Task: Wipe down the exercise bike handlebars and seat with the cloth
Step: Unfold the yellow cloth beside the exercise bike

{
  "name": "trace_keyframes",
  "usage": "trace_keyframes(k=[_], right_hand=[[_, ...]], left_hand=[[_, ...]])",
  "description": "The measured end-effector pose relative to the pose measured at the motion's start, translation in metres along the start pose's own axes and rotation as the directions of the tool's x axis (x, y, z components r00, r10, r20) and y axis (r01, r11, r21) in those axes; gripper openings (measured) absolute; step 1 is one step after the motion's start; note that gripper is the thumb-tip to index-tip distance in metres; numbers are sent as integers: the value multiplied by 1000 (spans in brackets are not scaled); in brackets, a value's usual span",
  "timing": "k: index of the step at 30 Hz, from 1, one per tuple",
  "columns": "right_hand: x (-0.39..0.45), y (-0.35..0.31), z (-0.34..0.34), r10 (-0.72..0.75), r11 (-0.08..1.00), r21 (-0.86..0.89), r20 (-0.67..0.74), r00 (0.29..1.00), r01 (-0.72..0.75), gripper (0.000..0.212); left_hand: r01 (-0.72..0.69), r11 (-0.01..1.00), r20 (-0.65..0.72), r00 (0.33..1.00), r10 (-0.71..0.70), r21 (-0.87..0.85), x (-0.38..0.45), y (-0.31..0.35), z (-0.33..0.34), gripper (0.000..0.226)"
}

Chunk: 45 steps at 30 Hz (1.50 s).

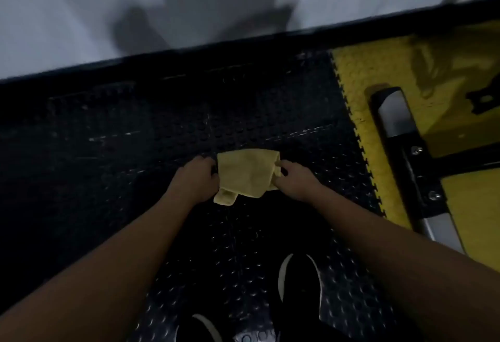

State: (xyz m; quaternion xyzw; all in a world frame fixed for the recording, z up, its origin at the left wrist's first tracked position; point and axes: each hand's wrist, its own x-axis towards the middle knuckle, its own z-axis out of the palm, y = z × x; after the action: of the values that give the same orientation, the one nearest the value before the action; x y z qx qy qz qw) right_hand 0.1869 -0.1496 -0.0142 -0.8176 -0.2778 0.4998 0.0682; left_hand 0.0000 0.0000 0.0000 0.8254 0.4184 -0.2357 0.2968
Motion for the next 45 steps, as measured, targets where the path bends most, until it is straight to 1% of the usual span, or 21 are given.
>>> trace_keyframes(k=[2, 7, 10, 12, 13, 15, 16, 18, 19, 20, 23, 25, 27, 32, 34, 36, 38, 41, 45], right_hand=[[23, 1, 10, -26, 1000, -5, -18, 1000, 26, 68], [77, 7, 23, -84, 995, -64, -76, 994, 79, 79], [105, 14, 26, -111, 987, -128, -103, 989, 97, 85], [116, 20, 30, -103, 979, -185, -111, 988, 81, 83], [119, 23, 31, -91, 978, -199, -121, 988, 66, 77], [122, 25, 32, -71, 982, -184, -156, 985, 42, 49], [121, 24, 32, -56, 989, -144, -169, 984, 32, 34], [111, 19, 29, -52, 998, -36, -206, 977, 46, 13], [101, 14, 24, -59, 998, 5, -229, 972, 62, 10], [90, 8, 18, -67, 996, 44, -252, 965, 81, 12], [44, -19, -8, -65, 980, 165, -268, 961, 112, 16], [5, -41, -33, -79, 953, 265, -249, 965, 146, 13], [-40, -68, -59, -97, 924, 331, -284, 954, 192, 7], [-174, -146, -136, -74, 833, 449, -491, 868, 325, 11], [-230, -177, -168, -72, 774, 505, -530, 845, 383, 16], [-294, -209, -204, -72, 718, 548, -556, 828, 430, 18], [-349, -235, -237, -77, 695, 541, -598, 798, 473, 22], [-437, -270, -291, -95, 696, 475, -682, 725, 538, 31], [-538, -303, -356, -141, 698, 363, -775, 616, 617, 30]], left_hand=[[-8, 999, -1, 1000, 8, -31, 22, -7, 15, 42], [-40, 998, -16, 999, 40, -43, 74, -15, 47, 59], [-61, 998, -31, 998, 60, -21, 103, -16, 64, 73], [-57, 997, -34, 998, 59, 50, 115, -14, 74, 72], [-51, 994, -50, 997, 56, 101, 118, -14, 79, 66], [-36, 988, -75, 996, 48, 153, 120, -14, 83, 49], [-23, 992, -66, 997, 32, 123, 120, -15, 83, 41], [-28, 999, -50, 998, 27, -18, 112, -14, 77, 33], [-35, 995, -59, 998, 30, -96, 105, -12, 70, 32], [-38, 985, -73, 997, 25, -171, 95, -10, 59, 30], [-18, 935, -84, 996, -13, -355, 56, 0, 6, 17], [-51, 905, -121, 993, 0, -422, 24, 10, -37, 13], [-103, 886, -208, 978, 7, -453, -15, 25, -83, 11], [-245, 835, -419, 908, 18, -493, -127, 75, -214, 12], [-297, 817, -492, 870, 19, -494, -171, 96, -265, 15], [-357, 786, -532, 846, 42, -505, -219, 119, -319, 17], [-406, 771, -572, 817, 66, -490, -262, 141, -366, 18], [-498, 745, -650, 751, 115, -444, -329, 180, -443, 20], [-569, 736, -721, 673, 161, -367, -400, 231, -533, 18]])
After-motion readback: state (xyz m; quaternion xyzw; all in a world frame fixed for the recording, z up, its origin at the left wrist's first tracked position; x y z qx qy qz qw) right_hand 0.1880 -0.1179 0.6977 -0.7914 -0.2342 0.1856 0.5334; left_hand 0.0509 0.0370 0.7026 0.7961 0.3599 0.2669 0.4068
